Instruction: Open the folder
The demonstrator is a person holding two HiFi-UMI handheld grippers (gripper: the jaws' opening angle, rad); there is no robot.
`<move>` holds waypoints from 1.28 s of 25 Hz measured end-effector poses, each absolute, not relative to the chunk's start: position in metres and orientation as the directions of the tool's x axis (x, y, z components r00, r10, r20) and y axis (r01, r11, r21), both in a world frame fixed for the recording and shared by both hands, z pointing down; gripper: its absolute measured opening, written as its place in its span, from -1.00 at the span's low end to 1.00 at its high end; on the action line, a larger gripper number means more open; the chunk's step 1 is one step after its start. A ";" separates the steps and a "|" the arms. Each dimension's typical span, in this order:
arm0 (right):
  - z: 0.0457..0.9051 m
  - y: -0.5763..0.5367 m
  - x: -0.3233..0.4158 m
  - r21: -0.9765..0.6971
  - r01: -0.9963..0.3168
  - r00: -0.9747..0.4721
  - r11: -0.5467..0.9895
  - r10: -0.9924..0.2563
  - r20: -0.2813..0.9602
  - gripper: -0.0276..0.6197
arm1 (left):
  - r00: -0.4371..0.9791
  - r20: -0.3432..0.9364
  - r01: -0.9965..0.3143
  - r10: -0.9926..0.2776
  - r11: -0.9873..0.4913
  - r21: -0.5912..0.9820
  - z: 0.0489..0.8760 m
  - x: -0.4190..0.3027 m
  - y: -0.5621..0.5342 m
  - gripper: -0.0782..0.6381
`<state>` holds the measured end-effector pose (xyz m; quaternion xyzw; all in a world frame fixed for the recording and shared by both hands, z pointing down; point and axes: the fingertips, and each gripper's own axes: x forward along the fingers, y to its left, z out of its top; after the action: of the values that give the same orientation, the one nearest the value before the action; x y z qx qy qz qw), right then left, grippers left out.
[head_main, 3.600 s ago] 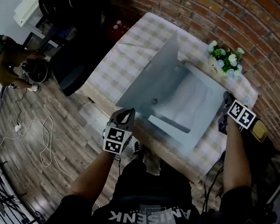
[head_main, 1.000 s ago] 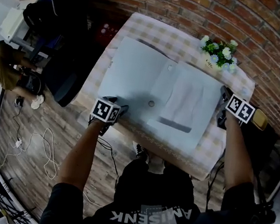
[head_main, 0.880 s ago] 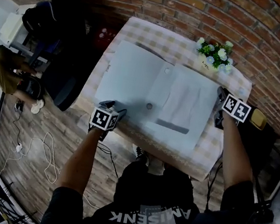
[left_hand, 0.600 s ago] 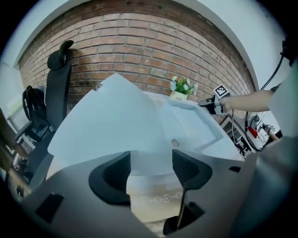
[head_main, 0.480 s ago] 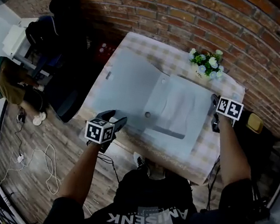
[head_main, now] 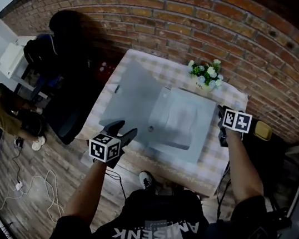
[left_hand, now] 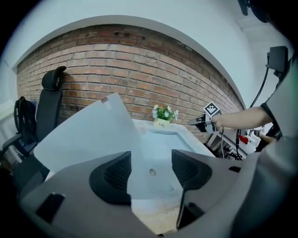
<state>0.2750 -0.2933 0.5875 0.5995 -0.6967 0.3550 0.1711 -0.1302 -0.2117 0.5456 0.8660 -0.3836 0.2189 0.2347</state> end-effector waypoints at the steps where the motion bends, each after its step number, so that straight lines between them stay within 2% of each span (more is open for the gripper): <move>1: 0.582 -0.288 0.275 -0.294 -0.955 -0.227 0.032 -0.719 0.657 -0.46 | 0.628 0.554 -0.752 -0.547 -0.611 0.250 0.543 -0.123 -0.210 0.01; 10: 0.511 -0.250 0.265 -0.343 -0.936 -0.264 0.074 -0.792 0.551 -0.63 | 0.729 0.467 -0.645 -0.500 -0.730 0.226 0.495 -0.065 -0.203 -0.04; 18: 0.449 -0.218 0.249 -0.357 -0.921 -0.316 0.155 -0.831 0.457 -0.70 | 0.743 0.354 -0.656 -0.568 -0.723 0.218 0.442 -0.031 -0.210 -0.10; 25: 0.389 -0.195 0.248 -0.323 -0.927 -0.302 0.192 -0.891 0.338 -0.72 | 0.764 0.274 -0.636 -0.584 -0.754 0.165 0.412 -0.008 -0.209 -0.30; 32: 0.343 -0.175 0.248 -0.280 -0.940 -0.267 0.194 -0.930 0.254 -0.74 | 0.760 0.150 -0.650 -0.632 -0.742 0.167 0.367 -0.007 -0.213 -0.61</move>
<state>0.2483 -0.1746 0.3429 0.6051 -0.7724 0.1922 0.0139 -0.0074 -0.2135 0.3667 0.9323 -0.3438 0.0418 0.1048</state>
